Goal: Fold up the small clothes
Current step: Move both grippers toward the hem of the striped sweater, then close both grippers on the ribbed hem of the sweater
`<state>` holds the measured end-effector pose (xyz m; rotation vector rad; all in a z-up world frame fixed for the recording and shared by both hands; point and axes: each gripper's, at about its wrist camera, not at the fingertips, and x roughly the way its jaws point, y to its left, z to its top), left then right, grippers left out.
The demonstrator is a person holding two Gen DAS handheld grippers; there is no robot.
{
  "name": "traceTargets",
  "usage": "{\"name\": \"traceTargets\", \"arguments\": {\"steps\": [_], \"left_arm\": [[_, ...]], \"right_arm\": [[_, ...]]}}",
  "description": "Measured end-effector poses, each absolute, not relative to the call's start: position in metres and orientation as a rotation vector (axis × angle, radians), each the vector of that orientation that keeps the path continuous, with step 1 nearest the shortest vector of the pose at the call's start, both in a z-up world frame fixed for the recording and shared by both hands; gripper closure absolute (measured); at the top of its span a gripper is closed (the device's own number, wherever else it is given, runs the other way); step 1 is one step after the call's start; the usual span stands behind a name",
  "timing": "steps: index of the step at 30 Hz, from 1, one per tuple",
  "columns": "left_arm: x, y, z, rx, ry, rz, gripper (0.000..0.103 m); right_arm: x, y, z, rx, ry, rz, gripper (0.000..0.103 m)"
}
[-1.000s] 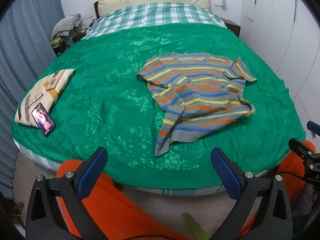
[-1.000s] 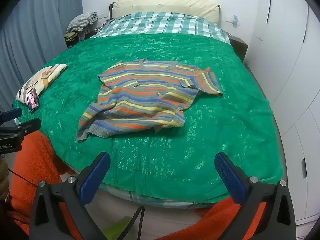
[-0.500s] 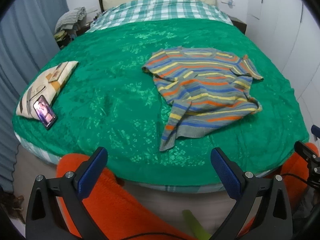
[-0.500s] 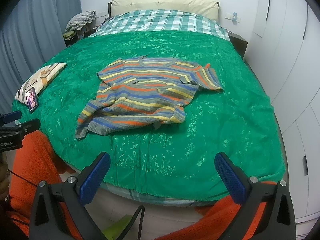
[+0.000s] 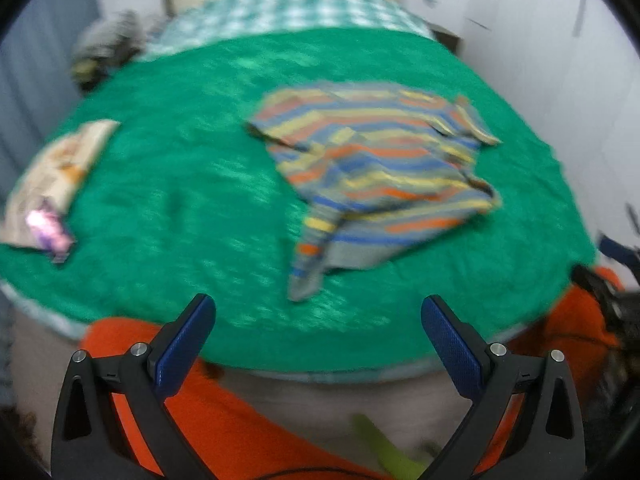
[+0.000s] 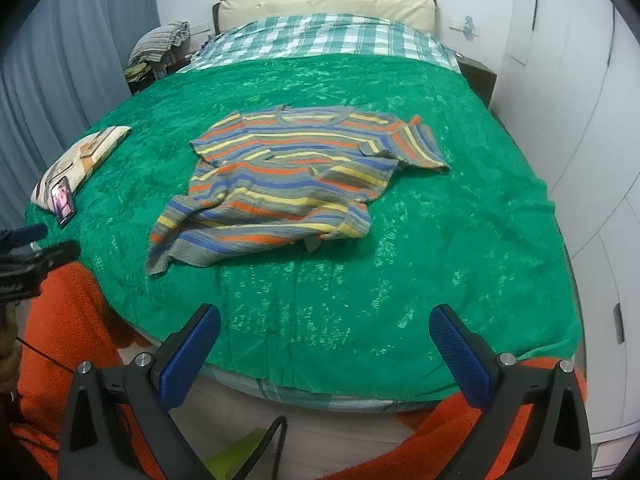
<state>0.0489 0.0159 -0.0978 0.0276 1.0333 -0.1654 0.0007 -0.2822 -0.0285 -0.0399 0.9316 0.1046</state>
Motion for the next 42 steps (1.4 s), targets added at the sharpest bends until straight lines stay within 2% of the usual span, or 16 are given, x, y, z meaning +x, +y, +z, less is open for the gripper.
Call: {"name": "traceTargets", "arguments": {"steps": [8, 13, 14, 15, 18, 19, 20, 21, 22, 23, 24, 29, 33, 39, 42], "left_arm": [[0.077, 0.025, -0.149, 0.037, 1.063, -0.185, 0.0], [0.106, 0.014, -0.202, 0.14, 1.136, -0.14, 0.002], [0.11, 0.014, -0.209, 0.153, 1.143, -0.133, 0.002], [0.113, 0.014, -0.215, 0.164, 1.145, -0.129, 0.002], [0.112, 0.012, -0.224, 0.186, 1.132, -0.114, 0.008], [0.113, 0.012, -0.226, 0.188, 1.132, -0.114, 0.019], [0.114, 0.012, -0.228, 0.186, 1.139, -0.117, 0.038], [0.115, 0.014, -0.23, 0.171, 1.154, -0.133, 0.05], [0.115, 0.016, -0.23, 0.145, 1.162, -0.153, 0.073], [0.115, 0.019, -0.227, 0.118, 1.163, -0.17, 0.089], [0.113, 0.023, -0.224, 0.102, 1.161, -0.182, 0.093], [0.095, 0.049, -0.189, -0.067, 1.172, -0.309, 0.095], [0.09, 0.056, -0.182, -0.084, 1.202, -0.322, 0.095], [0.1, 0.048, -0.217, -0.024, 1.273, -0.289, 0.094], [0.1, 0.047, -0.221, -0.031, 1.271, -0.291, 0.094]], "right_arm": [[0.028, -0.322, -0.059, 0.062, 0.945, 0.084, 0.0], [0.093, -0.302, -0.13, 0.073, 1.068, 0.266, 0.003], [0.107, -0.295, -0.146, 0.058, 1.09, 0.29, 0.014], [0.121, -0.288, -0.163, 0.033, 1.122, 0.295, 0.031], [0.138, -0.271, -0.168, -0.034, 0.999, 0.342, 0.034], [0.141, -0.268, -0.167, -0.033, 0.973, 0.368, 0.043], [0.145, -0.266, -0.167, -0.024, 0.965, 0.38, 0.065], [0.149, -0.266, -0.167, -0.01, 0.973, 0.382, 0.095], [0.151, -0.267, -0.167, 0.01, 0.998, 0.377, 0.096], [0.149, -0.271, -0.164, 0.036, 1.016, 0.379, 0.096], [0.142, -0.277, -0.156, 0.07, 1.029, 0.403, 0.096], [0.09, -0.311, -0.11, 0.142, 1.118, 0.515, 0.096], [0.066, -0.347, -0.09, 0.237, 1.205, 0.51, 0.096], [0.083, -0.354, -0.147, 0.165, 1.338, 0.337, 0.095], [0.09, -0.354, -0.16, 0.211, 1.353, 0.334, 0.091]]}}
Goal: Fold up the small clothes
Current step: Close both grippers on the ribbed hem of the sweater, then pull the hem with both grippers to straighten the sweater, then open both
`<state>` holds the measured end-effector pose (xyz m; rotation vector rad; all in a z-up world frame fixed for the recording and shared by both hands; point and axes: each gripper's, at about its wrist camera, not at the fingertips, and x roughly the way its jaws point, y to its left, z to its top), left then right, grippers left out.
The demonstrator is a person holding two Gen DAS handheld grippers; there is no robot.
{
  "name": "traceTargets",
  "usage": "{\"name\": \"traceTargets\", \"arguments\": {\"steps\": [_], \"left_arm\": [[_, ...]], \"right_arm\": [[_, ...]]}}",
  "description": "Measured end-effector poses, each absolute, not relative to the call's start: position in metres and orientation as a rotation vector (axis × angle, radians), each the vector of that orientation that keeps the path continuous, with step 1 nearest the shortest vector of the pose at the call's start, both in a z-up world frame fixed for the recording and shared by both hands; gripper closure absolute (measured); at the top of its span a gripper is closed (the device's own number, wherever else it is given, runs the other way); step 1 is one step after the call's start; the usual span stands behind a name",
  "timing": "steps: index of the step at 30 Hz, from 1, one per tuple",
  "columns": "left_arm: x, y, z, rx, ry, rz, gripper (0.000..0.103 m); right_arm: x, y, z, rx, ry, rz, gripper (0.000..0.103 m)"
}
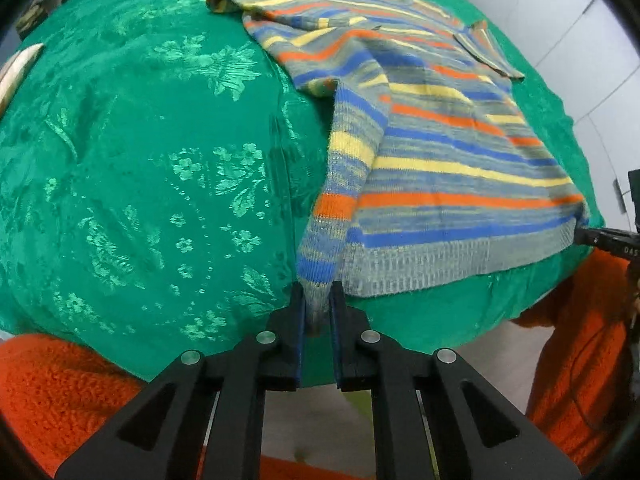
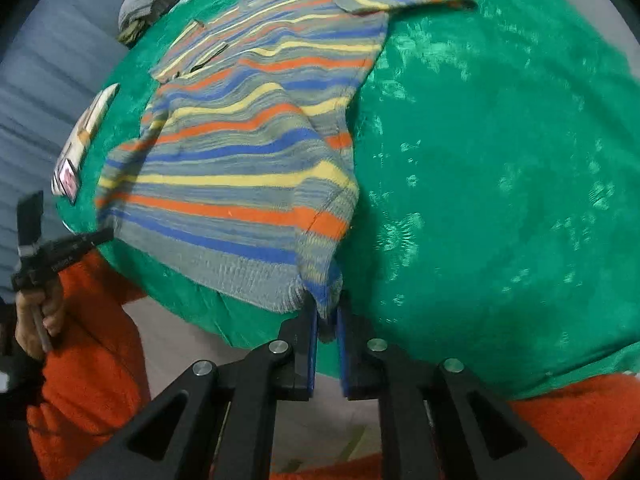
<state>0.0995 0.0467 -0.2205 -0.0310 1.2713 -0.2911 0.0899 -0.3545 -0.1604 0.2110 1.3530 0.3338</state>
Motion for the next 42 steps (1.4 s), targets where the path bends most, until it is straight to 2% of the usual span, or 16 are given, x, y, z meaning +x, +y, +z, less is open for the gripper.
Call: {"name": "traceTargets", "arguments": {"steps": [2, 4, 6, 7, 11, 14, 17, 22, 32, 40, 42], "left_arm": [[0.101, 0.044, -0.223, -0.044, 1.273, -0.301, 0.094], [0.106, 0.043, -0.227, -0.061, 1.287, -0.303, 0.095], [0.105, 0.048, -0.223, -0.095, 1.299, -0.313, 0.097], [0.102, 0.052, -0.215, -0.128, 1.302, -0.332, 0.097], [0.074, 0.073, -0.185, -0.212, 1.325, -0.391, 0.098], [0.068, 0.082, -0.191, -0.227, 1.392, -0.338, 0.098], [0.08, 0.079, -0.213, -0.189, 1.447, -0.254, 0.098], [0.084, 0.077, -0.235, -0.177, 1.481, -0.163, 0.098], [0.092, 0.068, -0.265, -0.173, 1.518, -0.068, 0.099], [0.082, 0.066, -0.257, -0.147, 1.503, -0.073, 0.099], [0.084, 0.066, -0.252, -0.125, 1.495, -0.075, 0.098]], "right_arm": [[0.092, -0.353, -0.16, 0.236, 1.341, 0.356, 0.082], [0.095, -0.351, -0.16, 0.229, 1.325, 0.371, 0.082], [0.096, -0.349, -0.161, 0.23, 1.326, 0.373, 0.088], [0.099, -0.348, -0.162, 0.247, 1.334, 0.366, 0.098], [0.084, -0.358, -0.126, 0.336, 1.317, 0.449, 0.098], [0.074, -0.359, -0.108, 0.329, 1.324, 0.473, 0.098], [0.082, -0.353, -0.133, 0.232, 1.403, 0.39, 0.098], [0.093, -0.346, -0.192, 0.246, 1.532, 0.295, 0.098], [0.094, -0.348, -0.197, 0.251, 1.529, 0.261, 0.099], [0.088, -0.345, -0.191, 0.195, 1.512, 0.229, 0.098], [0.086, -0.343, -0.189, 0.192, 1.511, 0.213, 0.092]]}}
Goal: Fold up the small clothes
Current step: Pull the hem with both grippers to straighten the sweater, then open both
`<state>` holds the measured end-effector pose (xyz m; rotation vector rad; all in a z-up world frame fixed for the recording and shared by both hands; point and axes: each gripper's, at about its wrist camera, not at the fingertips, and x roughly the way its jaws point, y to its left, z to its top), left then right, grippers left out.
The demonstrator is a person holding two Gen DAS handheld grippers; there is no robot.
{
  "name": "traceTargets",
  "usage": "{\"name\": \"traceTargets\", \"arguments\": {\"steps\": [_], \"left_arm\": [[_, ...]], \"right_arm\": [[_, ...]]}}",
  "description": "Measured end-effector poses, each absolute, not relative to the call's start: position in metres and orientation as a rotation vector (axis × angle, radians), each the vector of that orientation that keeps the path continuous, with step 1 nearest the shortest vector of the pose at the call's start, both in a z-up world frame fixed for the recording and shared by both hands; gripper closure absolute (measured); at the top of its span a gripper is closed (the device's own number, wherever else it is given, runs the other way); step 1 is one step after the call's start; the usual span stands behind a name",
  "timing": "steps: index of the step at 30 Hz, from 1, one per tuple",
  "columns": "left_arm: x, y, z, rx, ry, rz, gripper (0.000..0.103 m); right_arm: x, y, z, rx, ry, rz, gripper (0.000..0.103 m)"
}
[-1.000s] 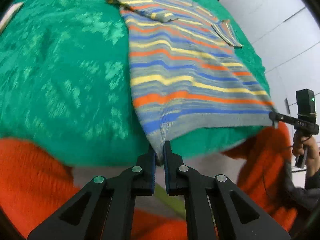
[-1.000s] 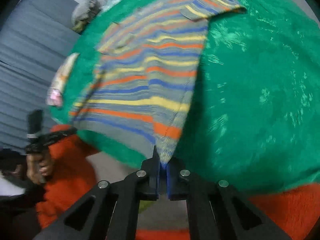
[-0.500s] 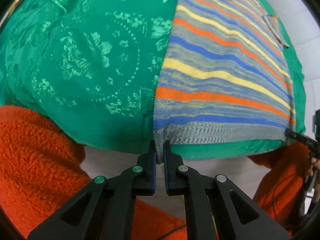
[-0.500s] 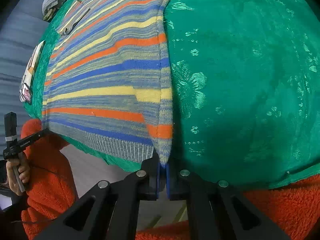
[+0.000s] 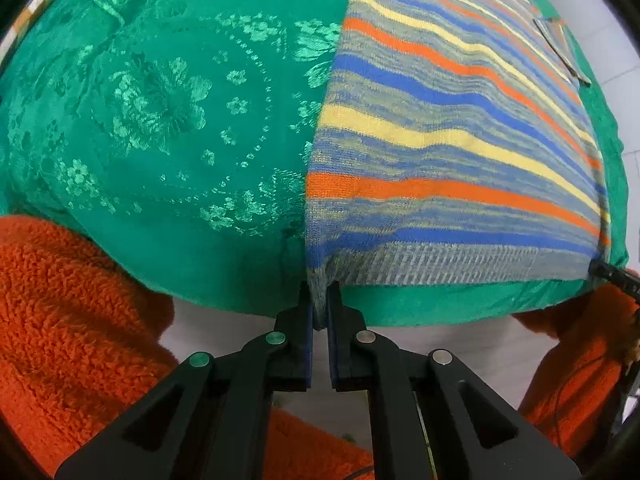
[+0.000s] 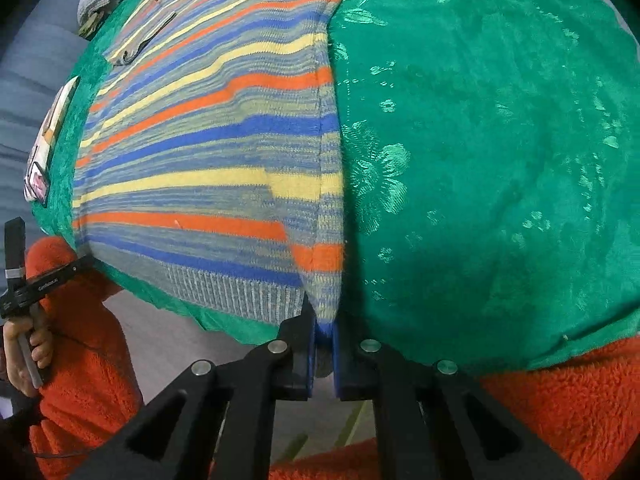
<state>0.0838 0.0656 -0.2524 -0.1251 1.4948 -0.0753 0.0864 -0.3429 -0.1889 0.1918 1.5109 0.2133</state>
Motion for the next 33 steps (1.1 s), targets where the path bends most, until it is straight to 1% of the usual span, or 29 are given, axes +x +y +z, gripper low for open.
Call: {"name": "traceTargets", "arguments": {"steps": [2, 3, 4, 6, 7, 8, 11, 12, 14, 16, 19, 21, 22, 24, 27, 29, 31, 33], "left_arm": [[0.083, 0.058, -0.245, -0.077, 1.488, -0.065, 0.089], [0.079, 0.057, -0.241, -0.057, 1.481, -0.055, 0.089], [0.076, 0.055, -0.236, -0.039, 1.472, -0.044, 0.086], [0.07, 0.052, -0.224, -0.008, 1.453, -0.019, 0.077], [0.067, 0.053, -0.217, -0.002, 1.442, -0.003, 0.067], [0.064, 0.055, -0.211, 0.002, 1.429, 0.013, 0.057], [0.058, 0.065, -0.174, 0.038, 1.316, 0.099, 0.044], [0.058, 0.067, -0.163, 0.042, 1.274, 0.117, 0.042], [0.064, 0.068, -0.138, 0.014, 1.168, 0.114, 0.028], [0.075, 0.061, -0.129, -0.026, 1.114, 0.074, 0.021], [0.094, 0.04, -0.13, -0.07, 1.058, -0.023, 0.02], [0.109, 0.029, -0.147, -0.087, 1.07, -0.098, 0.02], [0.115, 0.022, -0.159, -0.087, 1.086, -0.124, 0.02], [0.123, 0.011, -0.186, -0.049, 1.149, -0.134, 0.02], [0.116, 0.013, -0.232, 0.063, 1.334, -0.051, 0.021], [0.101, 0.028, -0.238, 0.042, 1.375, -0.019, 0.02], [0.091, 0.04, -0.235, 0.045, 1.391, 0.025, 0.021], [0.082, 0.046, -0.218, 0.019, 1.336, 0.041, 0.022]], "right_arm": [[0.083, -0.343, -0.185, 0.189, 1.506, 0.2, 0.09], [0.082, -0.344, -0.181, 0.189, 1.499, 0.199, 0.085], [0.079, -0.345, -0.178, 0.185, 1.492, 0.195, 0.081], [0.075, -0.349, -0.168, 0.176, 1.467, 0.187, 0.066], [0.072, -0.352, -0.162, 0.166, 1.448, 0.178, 0.064], [0.069, -0.355, -0.155, 0.154, 1.429, 0.162, 0.063], [0.063, -0.364, -0.133, 0.118, 1.354, 0.106, 0.063], [0.064, -0.368, -0.124, 0.105, 1.321, 0.087, 0.063], [0.068, -0.369, -0.107, 0.077, 1.236, 0.054, 0.062], [0.079, -0.365, -0.094, 0.074, 1.161, 0.058, 0.061], [0.097, -0.344, -0.091, 0.116, 1.108, 0.144, 0.057], [0.112, -0.319, -0.098, 0.151, 1.087, 0.234, 0.046], [0.117, -0.31, -0.104, 0.162, 1.092, 0.265, 0.045], [0.128, -0.293, -0.125, 0.177, 1.126, 0.308, 0.045], [0.131, -0.289, -0.169, 0.141, 1.252, 0.272, 0.046], [0.12, -0.3, -0.175, 0.144, 1.258, 0.266, 0.047], [0.108, -0.309, -0.172, 0.095, 1.278, 0.23, 0.047], [0.093, -0.316, -0.169, 0.044, 1.313, 0.178, 0.047]]}}
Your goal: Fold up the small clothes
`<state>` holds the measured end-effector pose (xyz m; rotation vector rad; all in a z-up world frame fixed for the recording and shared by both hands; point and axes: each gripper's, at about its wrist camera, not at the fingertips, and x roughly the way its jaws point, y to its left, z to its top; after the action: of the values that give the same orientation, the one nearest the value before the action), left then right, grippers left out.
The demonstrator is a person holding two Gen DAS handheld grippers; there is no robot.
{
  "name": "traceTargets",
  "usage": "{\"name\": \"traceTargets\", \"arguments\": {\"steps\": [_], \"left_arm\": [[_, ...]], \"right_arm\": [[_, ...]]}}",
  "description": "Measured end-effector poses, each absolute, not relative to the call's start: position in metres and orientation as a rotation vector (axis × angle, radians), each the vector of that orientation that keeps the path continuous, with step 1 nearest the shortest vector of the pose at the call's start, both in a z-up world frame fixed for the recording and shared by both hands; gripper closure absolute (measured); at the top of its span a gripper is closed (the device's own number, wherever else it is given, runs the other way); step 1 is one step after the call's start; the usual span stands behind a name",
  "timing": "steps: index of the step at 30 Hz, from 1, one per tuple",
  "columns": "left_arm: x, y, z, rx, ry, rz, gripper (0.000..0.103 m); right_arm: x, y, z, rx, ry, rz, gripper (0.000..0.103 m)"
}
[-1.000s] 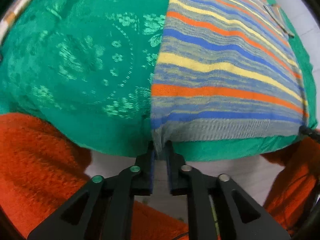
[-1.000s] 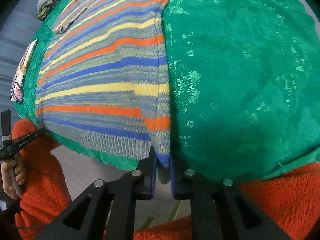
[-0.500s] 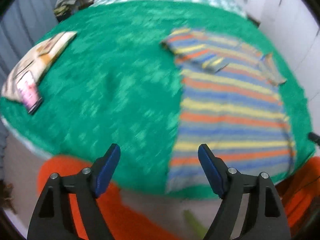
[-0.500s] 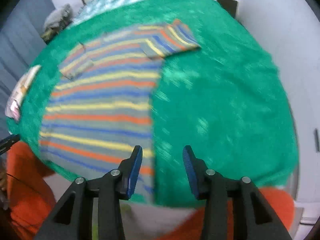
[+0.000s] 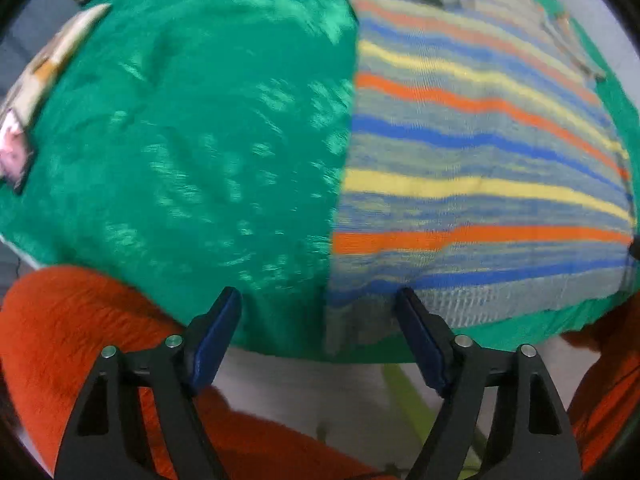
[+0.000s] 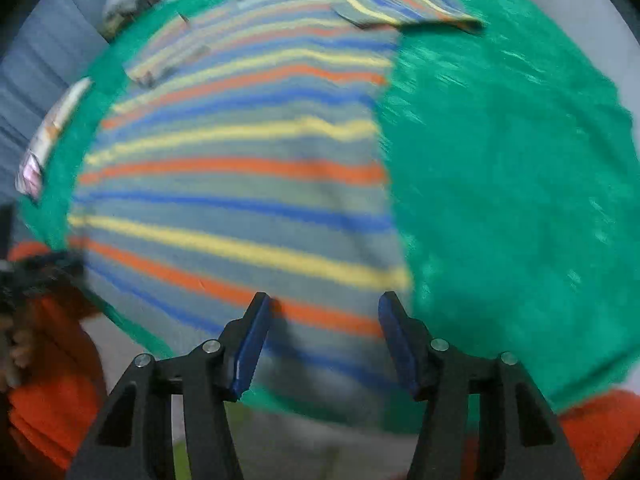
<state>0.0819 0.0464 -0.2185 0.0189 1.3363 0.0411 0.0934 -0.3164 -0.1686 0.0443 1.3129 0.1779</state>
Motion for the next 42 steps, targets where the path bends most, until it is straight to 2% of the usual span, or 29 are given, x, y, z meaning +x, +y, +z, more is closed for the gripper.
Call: {"name": "traceTargets", "arguments": {"steps": [3, 5, 9, 12, 15, 17, 24, 28, 36, 42], "left_arm": [[0.075, 0.038, -0.183, -0.021, 1.21, -0.001, 0.022], [0.076, 0.022, -0.166, -0.025, 1.141, -0.054, 0.013], [0.094, -0.013, -0.165, 0.053, 1.099, -0.154, 0.012], [0.104, -0.029, -0.188, 0.123, 1.133, -0.177, 0.012], [0.101, -0.029, -0.219, 0.161, 1.23, -0.182, 0.012], [0.093, -0.023, -0.234, 0.181, 1.264, -0.178, 0.008], [0.082, -0.031, -0.235, 0.267, 1.27, -0.171, 0.007], [0.081, -0.035, -0.231, 0.246, 1.291, -0.166, 0.008], [0.063, -0.011, -0.135, -0.023, 1.053, -0.258, 0.008], [0.13, -0.022, -0.067, 0.029, 0.885, -0.272, 0.006]], "right_arm": [[0.084, -0.316, -0.153, 0.0, 1.292, 0.122, 0.047], [0.078, -0.305, -0.134, 0.007, 1.238, 0.15, 0.047], [0.08, -0.271, -0.117, 0.019, 1.189, 0.268, 0.044], [0.091, -0.249, -0.131, -0.012, 1.205, 0.309, 0.044], [0.091, -0.249, -0.165, -0.009, 1.31, 0.296, 0.044], [0.087, -0.253, -0.181, -0.022, 1.33, 0.284, 0.042], [0.086, -0.25, -0.183, -0.037, 1.315, 0.296, 0.032], [0.086, -0.25, -0.179, -0.044, 1.31, 0.291, 0.03], [0.076, -0.276, -0.126, 0.051, 1.057, 0.203, 0.03], [0.084, -0.273, -0.137, 0.087, 1.064, 0.222, 0.03]]}}
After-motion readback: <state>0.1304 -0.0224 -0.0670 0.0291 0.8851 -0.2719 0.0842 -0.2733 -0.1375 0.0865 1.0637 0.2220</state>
